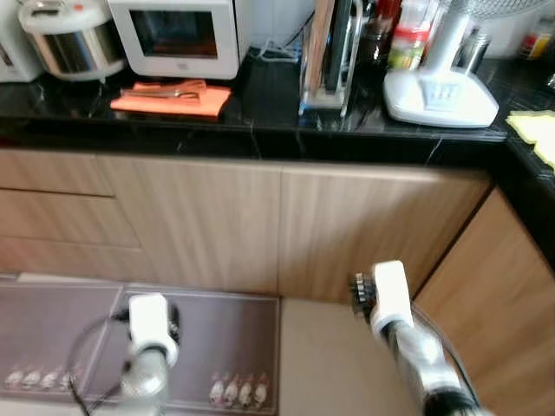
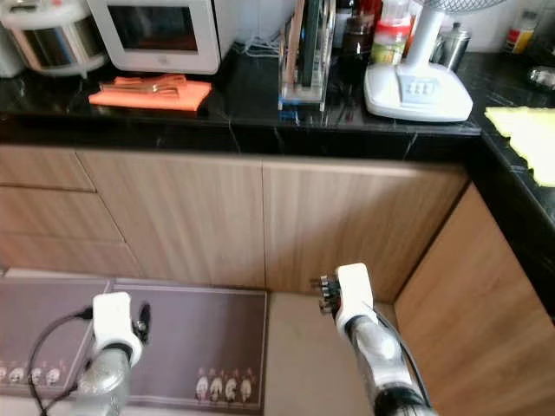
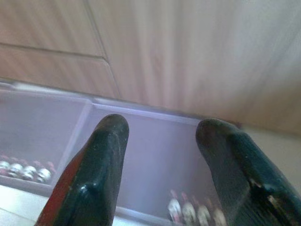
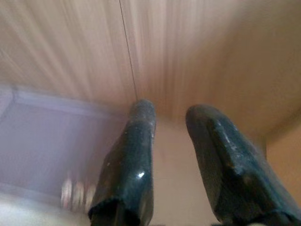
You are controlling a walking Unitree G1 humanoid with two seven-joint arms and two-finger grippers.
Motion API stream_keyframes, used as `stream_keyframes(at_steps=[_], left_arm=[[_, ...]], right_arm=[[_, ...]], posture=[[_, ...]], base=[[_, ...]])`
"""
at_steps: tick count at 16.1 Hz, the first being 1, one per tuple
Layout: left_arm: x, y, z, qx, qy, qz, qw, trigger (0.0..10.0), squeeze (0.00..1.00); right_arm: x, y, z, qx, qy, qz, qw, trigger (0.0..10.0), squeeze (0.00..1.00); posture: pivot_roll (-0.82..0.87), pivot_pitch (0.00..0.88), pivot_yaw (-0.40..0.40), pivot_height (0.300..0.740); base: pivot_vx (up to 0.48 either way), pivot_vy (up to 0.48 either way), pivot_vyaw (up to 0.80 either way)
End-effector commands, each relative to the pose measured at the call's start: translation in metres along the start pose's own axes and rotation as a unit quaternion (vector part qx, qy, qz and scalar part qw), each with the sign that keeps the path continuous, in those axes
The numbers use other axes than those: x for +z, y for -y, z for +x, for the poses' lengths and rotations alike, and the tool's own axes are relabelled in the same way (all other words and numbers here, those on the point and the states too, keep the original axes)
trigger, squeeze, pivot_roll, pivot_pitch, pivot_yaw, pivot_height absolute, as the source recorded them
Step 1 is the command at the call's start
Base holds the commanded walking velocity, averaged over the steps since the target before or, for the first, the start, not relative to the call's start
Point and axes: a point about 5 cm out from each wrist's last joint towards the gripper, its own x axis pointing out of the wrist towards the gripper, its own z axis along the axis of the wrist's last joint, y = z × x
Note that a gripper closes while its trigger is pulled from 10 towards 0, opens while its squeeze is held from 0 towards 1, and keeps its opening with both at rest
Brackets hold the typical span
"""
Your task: Kitchen organization
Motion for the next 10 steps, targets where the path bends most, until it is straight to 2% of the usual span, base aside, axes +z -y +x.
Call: stream_keyframes(at_steps=[1,2,4,5,8,10], left_arm=[[-0.014,-0.002,-0.002,-0.011,-0.038,0.009,0.999,10.0,0.0],[-0.025,-0.003,-0.005,-0.015,-0.068,0.017,0.997,10.0,0.0],[-0.052,-0.004,-0.016,-0.033,-0.138,0.051,0.989,10.0,0.0],[-0.06,-0.005,-0.021,-0.034,-0.158,0.058,0.985,10.0,0.0],[-0.069,-0.009,-0.026,-0.017,-0.183,0.052,0.982,10.0,0.0],[-0.071,-0.009,-0.027,-0.014,-0.191,0.052,0.98,10.0,0.0]], right_arm=[[-0.009,0.0,-0.001,-0.012,-0.025,0.008,1.0,10.0,0.0],[-0.02,0.001,-0.003,-0.022,-0.049,0.006,0.999,10.0,0.0],[-0.041,-0.009,-0.009,-0.008,-0.079,0.017,0.997,10.0,0.0],[-0.052,-0.011,-0.013,-0.006,-0.101,0.014,0.995,10.0,0.0],[-0.073,-0.01,-0.023,-0.017,-0.146,0.005,0.989,10.0,0.0],[-0.084,-0.008,-0.029,-0.034,-0.168,0.02,0.985,10.0,0.0]], posture=[[-0.1,0.0,0.0,0.74],[-0.09,0.0,-0.001,0.74],[-0.09,0.0,-0.003,0.74],[-0.09,0.0,-0.001,0.74],[-0.08,0.0,0.0,0.74],[-0.08,0.0,0.001,0.74]], base=[[0.0,0.386,0.0],[0.0,0.39,0.0],[0.0,0.373,0.0],[0.0,0.375,0.0],[0.0,0.377,0.0],[0.0,0.377,0.0]])
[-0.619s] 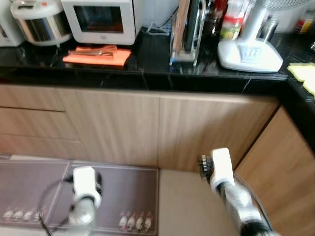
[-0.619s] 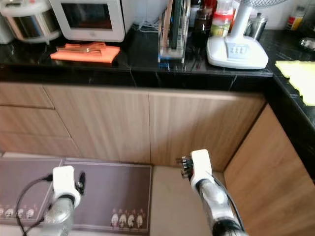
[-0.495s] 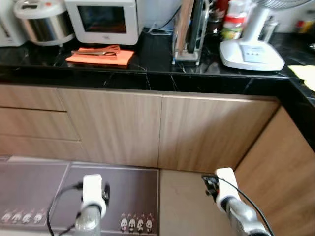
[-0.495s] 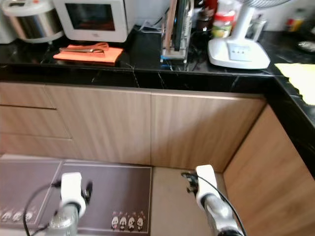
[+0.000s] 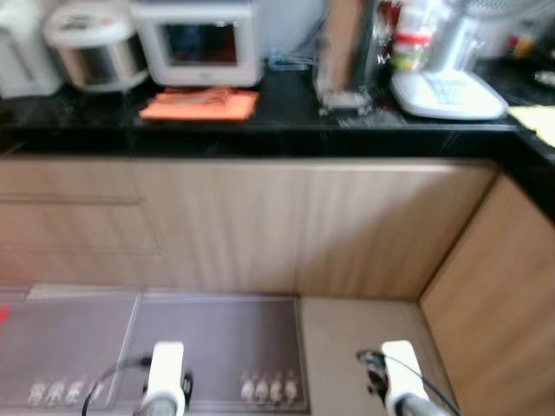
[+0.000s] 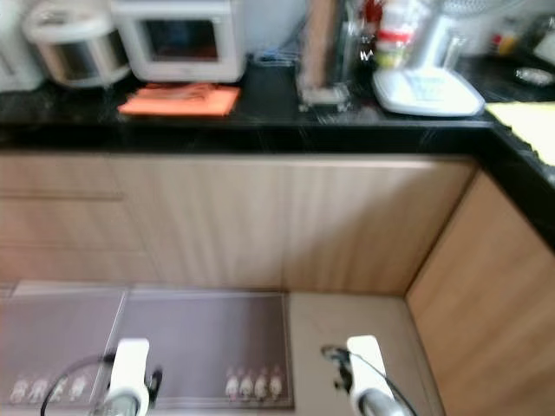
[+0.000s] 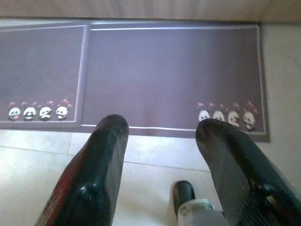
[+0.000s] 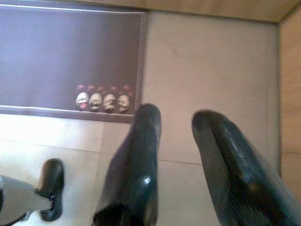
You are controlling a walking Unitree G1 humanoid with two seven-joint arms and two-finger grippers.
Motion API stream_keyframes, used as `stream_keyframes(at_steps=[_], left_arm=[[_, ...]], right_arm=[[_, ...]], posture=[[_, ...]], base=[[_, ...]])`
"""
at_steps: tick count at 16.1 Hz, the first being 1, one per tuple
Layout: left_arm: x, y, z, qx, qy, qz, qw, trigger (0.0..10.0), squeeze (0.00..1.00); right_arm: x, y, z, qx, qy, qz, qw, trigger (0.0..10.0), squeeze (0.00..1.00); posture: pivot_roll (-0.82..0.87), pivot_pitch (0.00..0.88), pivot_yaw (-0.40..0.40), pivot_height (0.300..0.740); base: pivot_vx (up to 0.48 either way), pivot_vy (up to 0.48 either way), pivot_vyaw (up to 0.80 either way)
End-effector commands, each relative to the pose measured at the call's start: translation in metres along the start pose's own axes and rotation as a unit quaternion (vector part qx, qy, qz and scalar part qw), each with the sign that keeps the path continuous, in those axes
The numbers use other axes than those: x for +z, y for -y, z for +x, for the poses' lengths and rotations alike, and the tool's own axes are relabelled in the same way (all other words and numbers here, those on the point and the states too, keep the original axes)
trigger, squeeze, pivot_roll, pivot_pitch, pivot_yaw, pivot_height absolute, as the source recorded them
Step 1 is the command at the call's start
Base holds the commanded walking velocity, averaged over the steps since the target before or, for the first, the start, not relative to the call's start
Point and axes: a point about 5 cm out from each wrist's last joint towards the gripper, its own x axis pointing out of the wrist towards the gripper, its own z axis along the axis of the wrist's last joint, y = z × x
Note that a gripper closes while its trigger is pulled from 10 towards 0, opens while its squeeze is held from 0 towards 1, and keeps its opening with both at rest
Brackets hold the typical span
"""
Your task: Kitchen organization
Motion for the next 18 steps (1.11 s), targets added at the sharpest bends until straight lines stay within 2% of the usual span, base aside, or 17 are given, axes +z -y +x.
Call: stream_keyframes(at_steps=[1,8,14,18], left_arm=[[-0.01,-0.005,-0.002,0.01,-0.023,0.001,1.0,10.0,0.0],[-0.015,-0.002,-0.004,0.011,-0.031,-0.001,0.999,10.0,0.0],[-0.017,-0.001,-0.005,0.011,-0.036,-0.004,0.999,10.0,0.0],[-0.019,0.001,-0.005,0.01,-0.039,-0.005,0.999,10.0,0.0]], right_arm=[[0.002,-0.006,0.001,0.003,0.001,0.001,1.0,10.0,0.0],[-0.01,-0.005,-0.001,-0.003,-0.016,0.016,1.0,10.0,0.0],[-0.02,0.011,-0.006,-0.016,-0.033,0.022,0.999,10.0,0.0],[-0.024,0.012,-0.007,-0.018,-0.036,0.028,0.999,10.0,0.0]], posture=[[-0.09,0.0,0.005,0.74],[-0.07,0.0,0.001,0.74],[-0.07,0.0,0.002,0.74],[-0.07,0.0,0.003,0.74]], base=[[0.0,0.375,0.0],[0.0,0.374,0.0],[0.0,0.374,0.0],[0.0,0.372,0.0]])
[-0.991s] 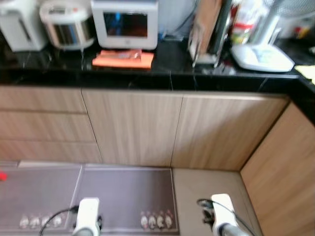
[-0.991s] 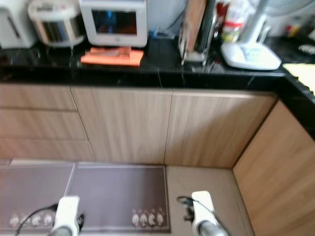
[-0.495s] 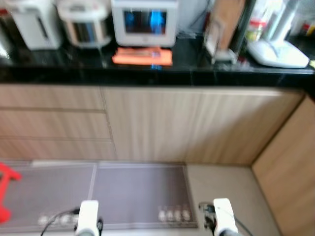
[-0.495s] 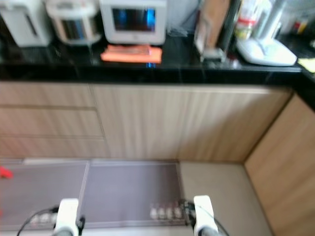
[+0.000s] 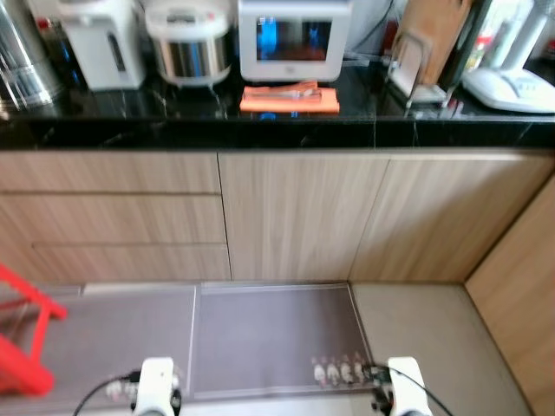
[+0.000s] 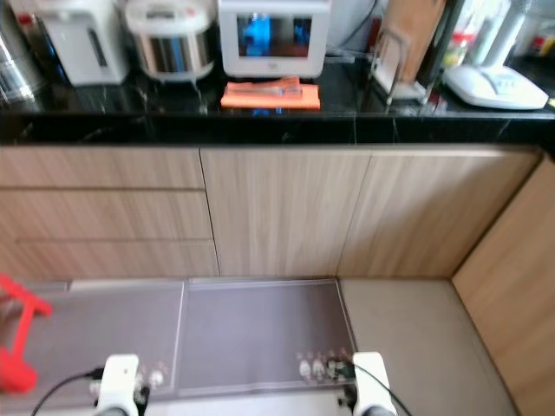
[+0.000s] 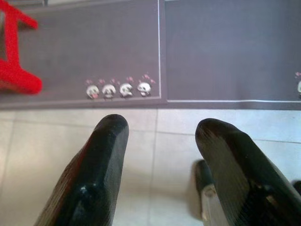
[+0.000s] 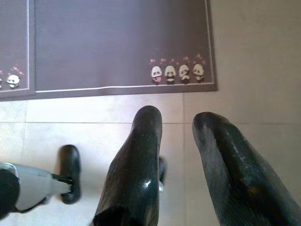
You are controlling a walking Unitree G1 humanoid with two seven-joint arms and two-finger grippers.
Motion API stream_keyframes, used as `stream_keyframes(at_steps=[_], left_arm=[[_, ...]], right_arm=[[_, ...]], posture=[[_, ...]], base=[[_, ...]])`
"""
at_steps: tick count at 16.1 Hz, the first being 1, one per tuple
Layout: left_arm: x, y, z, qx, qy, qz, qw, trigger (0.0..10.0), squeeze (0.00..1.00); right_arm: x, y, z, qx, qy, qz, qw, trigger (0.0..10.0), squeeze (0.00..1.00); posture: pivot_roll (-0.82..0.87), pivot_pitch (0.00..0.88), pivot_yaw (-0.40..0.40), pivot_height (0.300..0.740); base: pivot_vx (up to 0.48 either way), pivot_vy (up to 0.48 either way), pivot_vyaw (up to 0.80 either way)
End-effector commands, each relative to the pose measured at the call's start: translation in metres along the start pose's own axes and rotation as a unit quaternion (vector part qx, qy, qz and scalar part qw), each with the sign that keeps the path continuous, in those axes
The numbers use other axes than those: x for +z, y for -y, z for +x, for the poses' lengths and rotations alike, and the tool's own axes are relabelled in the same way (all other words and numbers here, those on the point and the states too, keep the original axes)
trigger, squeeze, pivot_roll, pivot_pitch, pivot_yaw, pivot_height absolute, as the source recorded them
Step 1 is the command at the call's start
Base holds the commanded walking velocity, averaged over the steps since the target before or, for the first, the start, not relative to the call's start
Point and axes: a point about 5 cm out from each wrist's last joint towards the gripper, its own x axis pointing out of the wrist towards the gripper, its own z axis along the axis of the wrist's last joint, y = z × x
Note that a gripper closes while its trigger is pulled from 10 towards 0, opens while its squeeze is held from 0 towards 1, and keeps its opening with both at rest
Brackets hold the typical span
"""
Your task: Kitchen organization
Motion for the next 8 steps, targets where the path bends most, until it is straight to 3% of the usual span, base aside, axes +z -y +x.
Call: stream_keyframes(at_steps=[1,5,8], left_arm=[[-0.001,0.008,0.0,-0.009,-0.003,-0.003,1.0,10.0,0.0],[-0.003,0.01,-0.001,-0.011,-0.006,-0.004,1.0,10.0,0.0],[-0.004,0.011,-0.001,-0.012,-0.008,-0.004,1.0,10.0,0.0]], right_arm=[[-0.008,0.002,-0.002,-0.007,-0.008,0.0,1.0,10.0,0.0],[-0.007,-0.014,0.001,0.001,-0.01,-0.004,1.0,10.0,0.0],[-0.002,-0.004,0.001,-0.004,-0.005,-0.004,1.0,10.0,0.0]], posture=[[-0.07,0.0,0.0,0.74],[-0.07,0.0,-0.002,0.74],[-0.07,0.0,-0.002,0.74]], base=[[0.0,0.368,0.0],[0.0,0.368,0.0],[0.0,0.368,0.0]])
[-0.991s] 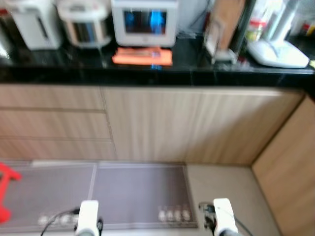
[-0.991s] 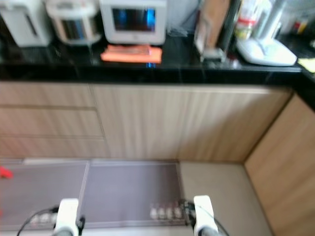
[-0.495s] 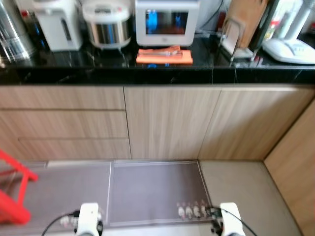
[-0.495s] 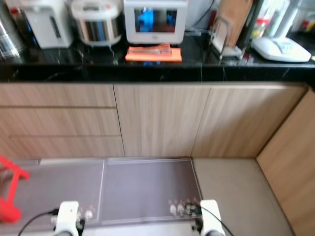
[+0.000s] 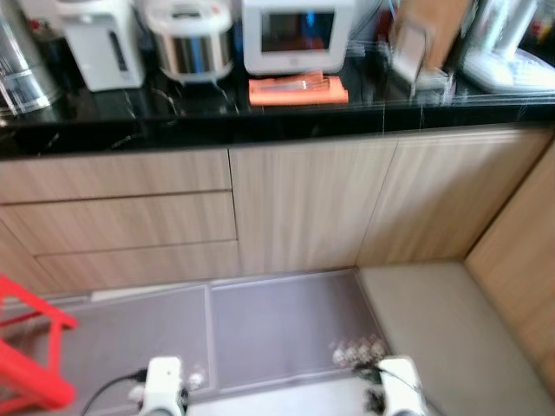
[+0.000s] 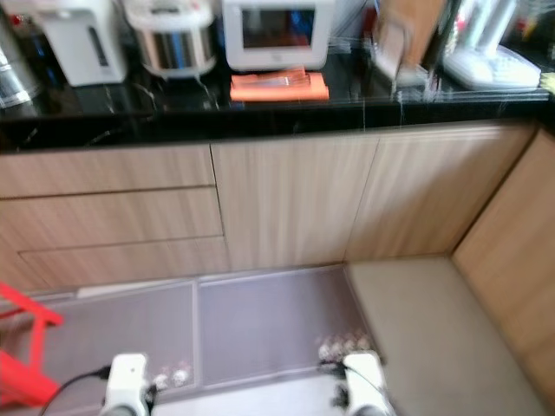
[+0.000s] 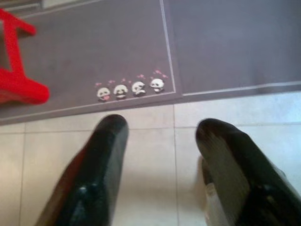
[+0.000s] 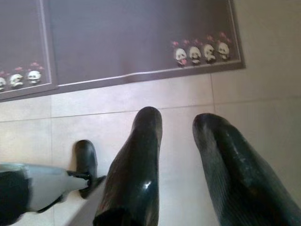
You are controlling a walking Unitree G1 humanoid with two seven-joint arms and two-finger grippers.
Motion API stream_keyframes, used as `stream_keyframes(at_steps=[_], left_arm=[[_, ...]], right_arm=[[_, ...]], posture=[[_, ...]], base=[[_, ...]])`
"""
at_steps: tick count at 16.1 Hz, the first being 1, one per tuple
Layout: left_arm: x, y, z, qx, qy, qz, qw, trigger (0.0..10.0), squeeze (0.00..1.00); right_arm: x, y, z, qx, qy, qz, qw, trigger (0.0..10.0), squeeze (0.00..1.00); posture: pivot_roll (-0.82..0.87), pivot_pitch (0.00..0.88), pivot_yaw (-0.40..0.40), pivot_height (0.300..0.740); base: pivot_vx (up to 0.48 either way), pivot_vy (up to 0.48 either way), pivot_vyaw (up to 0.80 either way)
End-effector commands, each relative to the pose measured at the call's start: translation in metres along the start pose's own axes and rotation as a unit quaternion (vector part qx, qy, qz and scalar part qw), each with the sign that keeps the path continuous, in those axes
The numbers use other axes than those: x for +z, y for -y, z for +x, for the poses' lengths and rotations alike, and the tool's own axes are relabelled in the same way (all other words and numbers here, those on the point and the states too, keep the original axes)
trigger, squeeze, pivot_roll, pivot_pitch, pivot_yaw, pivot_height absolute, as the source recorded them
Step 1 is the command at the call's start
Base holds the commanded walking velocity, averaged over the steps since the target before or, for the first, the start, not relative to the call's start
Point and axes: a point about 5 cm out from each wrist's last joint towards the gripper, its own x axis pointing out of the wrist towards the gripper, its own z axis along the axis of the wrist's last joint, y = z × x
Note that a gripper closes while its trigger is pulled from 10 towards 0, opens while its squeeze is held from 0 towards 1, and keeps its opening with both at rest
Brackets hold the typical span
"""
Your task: Kitchen organization
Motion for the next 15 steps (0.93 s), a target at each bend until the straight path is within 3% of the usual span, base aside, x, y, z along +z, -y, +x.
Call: stream_keyframes(at_steps=[1,5,8,15], left_arm=[[-0.002,-0.006,0.0,0.007,-0.003,0.003,1.0,10.0,0.0],[-0.003,-0.006,0.0,0.007,-0.005,0.003,1.0,10.0,0.0],[-0.003,-0.006,-0.001,0.008,-0.005,0.002,1.0,10.0,0.0],[-0.003,-0.005,-0.001,0.007,-0.005,0.001,1.0,10.0,0.0]], right_arm=[[0.003,-0.004,0.001,0.005,0.004,0.004,1.0,10.0,0.0],[0.004,-0.001,0.0,0.012,0.012,0.002,1.0,10.0,0.0],[0.005,-0.001,0.0,0.01,0.016,0.002,1.0,10.0,0.0],[0.004,-0.011,0.001,0.014,0.016,0.001,1.0,10.0,0.0]], posture=[[-0.07,0.0,-0.002,0.74],[-0.07,0.0,-0.002,0.74],[-0.06,0.0,-0.002,0.74],[-0.06,0.0,-0.003,0.74]], base=[[0.0,0.364,0.0],[0.0,0.366,0.0],[0.0,0.366,0.74],[0.0,0.365,0.0]])
